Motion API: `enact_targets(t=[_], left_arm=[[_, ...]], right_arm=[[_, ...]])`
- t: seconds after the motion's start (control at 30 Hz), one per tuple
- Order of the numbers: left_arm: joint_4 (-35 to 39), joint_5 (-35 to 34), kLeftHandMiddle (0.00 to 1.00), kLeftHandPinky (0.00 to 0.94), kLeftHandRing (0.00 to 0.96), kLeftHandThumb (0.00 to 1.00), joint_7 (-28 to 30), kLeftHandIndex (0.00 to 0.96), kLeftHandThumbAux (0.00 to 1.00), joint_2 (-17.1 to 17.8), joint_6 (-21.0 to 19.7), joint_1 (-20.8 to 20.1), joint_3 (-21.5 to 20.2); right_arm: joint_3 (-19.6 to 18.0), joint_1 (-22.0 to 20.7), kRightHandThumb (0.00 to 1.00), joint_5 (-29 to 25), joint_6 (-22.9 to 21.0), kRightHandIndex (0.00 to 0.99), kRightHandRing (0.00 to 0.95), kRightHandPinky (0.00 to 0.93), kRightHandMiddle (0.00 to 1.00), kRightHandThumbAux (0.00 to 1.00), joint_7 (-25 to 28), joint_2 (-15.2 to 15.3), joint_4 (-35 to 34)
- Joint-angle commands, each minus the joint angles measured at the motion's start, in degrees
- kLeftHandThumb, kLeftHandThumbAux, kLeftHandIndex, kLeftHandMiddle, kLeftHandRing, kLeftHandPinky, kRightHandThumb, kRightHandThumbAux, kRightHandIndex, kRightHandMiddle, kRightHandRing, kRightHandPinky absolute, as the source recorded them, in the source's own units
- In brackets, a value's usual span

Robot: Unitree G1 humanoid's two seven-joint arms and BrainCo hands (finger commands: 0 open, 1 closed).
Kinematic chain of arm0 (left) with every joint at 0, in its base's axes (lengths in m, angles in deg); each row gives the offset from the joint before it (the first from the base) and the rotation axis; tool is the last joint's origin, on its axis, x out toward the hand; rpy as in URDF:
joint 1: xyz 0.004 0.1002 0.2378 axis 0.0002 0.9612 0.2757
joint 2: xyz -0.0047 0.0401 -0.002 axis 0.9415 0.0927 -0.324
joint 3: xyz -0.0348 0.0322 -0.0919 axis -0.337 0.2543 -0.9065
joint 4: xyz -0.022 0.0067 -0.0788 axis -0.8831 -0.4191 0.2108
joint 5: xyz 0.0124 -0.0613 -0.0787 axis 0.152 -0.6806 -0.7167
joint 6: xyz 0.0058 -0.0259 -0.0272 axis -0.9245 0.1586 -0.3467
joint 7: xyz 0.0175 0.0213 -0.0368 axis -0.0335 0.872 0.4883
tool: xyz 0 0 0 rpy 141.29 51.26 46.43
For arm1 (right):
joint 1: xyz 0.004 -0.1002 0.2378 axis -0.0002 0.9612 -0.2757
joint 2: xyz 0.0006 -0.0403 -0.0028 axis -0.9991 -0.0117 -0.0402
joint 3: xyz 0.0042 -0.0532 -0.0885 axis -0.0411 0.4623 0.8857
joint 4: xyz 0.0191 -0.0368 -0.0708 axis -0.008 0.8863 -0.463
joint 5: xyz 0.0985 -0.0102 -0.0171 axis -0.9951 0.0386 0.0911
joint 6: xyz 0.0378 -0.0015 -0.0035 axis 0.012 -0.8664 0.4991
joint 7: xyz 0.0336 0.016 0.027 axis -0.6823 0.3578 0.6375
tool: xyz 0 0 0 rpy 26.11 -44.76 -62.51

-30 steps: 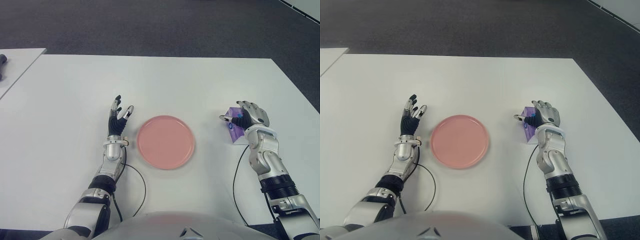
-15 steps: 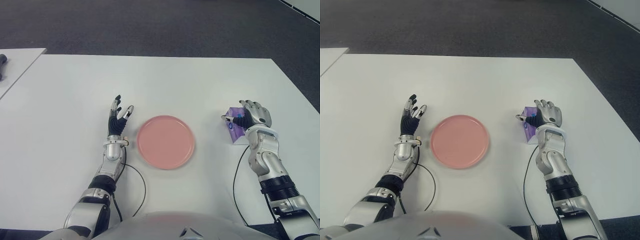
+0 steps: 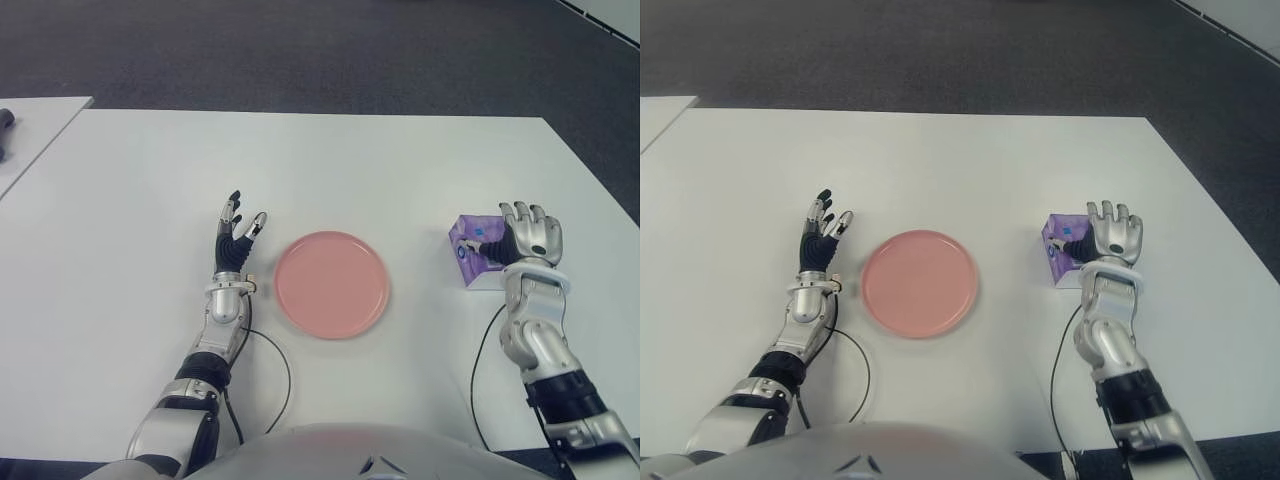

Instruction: Put the tissue paper into the plate.

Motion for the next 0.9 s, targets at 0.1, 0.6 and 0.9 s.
enact_targets(t=[0.1,0.6,0.9], left_arm=[[-1.08,0.29,0.0,0.0,0.0,0.0,0.31,0.0,0.462,0.44,-0.9,2.1,-0.28],[-1.19,0.42,0.0,0.0,0.0,0.0,0.2,0.0,0.46,0.56,-1.73,1.69,-0.15],[-1.3,0.54,0.0,0.0,0.0,0.0,0.01,0.0,0.456,0.65,-1.26,1.67,-0.16]], right_arm=[[-0.58,3.54,0.142,3.98,-1.31,0.0,0.0,0.0,0.0,0.361,1.61,0.05,-3.19],[0.38,4.39,0.132,4.26,-0.11,0.0,0.0,0.0,0.0,0.394,-1.32,-1.89,2.42],[1.59,3.78,0.147,4.39,0.15,0.0,0.0,0.0,0.0,0.404,-3.07,-3.1,4.5]])
